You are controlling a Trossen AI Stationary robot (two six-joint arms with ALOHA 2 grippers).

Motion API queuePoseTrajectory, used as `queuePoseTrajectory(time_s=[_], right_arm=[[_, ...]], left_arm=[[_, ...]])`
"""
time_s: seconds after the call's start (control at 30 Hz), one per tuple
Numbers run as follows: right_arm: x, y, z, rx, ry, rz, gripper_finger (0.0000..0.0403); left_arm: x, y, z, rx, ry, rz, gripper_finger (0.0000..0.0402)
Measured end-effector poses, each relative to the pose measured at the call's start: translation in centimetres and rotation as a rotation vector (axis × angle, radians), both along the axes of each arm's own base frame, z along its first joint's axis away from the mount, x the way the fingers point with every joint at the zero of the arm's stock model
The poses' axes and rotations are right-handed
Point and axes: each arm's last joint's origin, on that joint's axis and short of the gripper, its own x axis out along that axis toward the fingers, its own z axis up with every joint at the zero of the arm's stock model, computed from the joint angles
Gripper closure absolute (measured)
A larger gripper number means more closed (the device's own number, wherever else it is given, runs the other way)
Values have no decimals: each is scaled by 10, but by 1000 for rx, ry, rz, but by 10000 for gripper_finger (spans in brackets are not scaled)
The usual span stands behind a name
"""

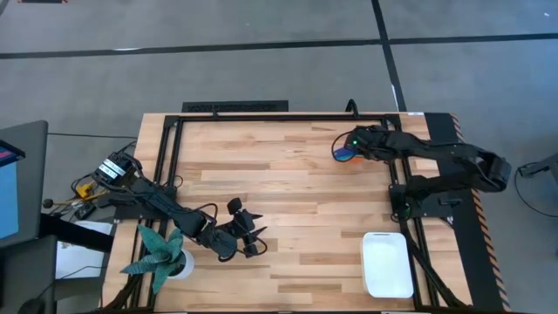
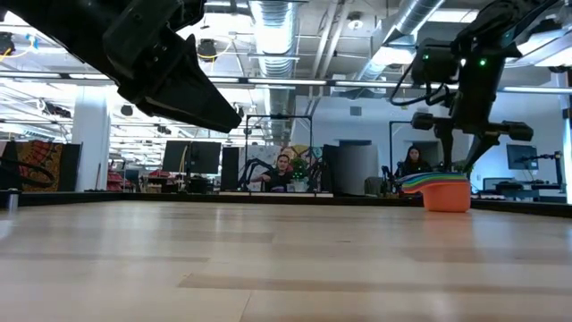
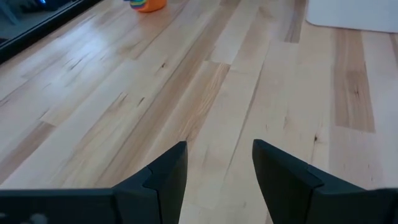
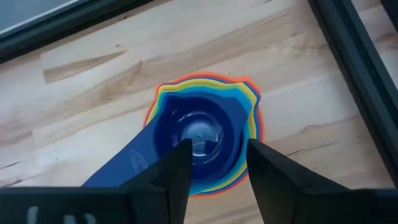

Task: Nest measuring cups in basket
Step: Stack the dark blue measuring cup on the light blue measuring cup, then put the stacked measuring cups into the white bin

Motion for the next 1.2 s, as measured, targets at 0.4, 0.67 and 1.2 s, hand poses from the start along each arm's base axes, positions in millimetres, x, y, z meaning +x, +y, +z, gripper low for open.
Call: queuePoseTrajectory(time_s=[0.4, 0.67, 1.2], right_arm=[[-9, 9, 22, -88, 110, 413, 228], [-8, 18, 14, -41, 432, 952, 220], [26, 36, 0, -101, 785, 1349, 83]], left_arm=[[2, 3, 0, 3, 1, 11, 230], [6, 10, 0, -21, 6, 15, 230], [13, 26, -1, -41, 13, 44, 230]])
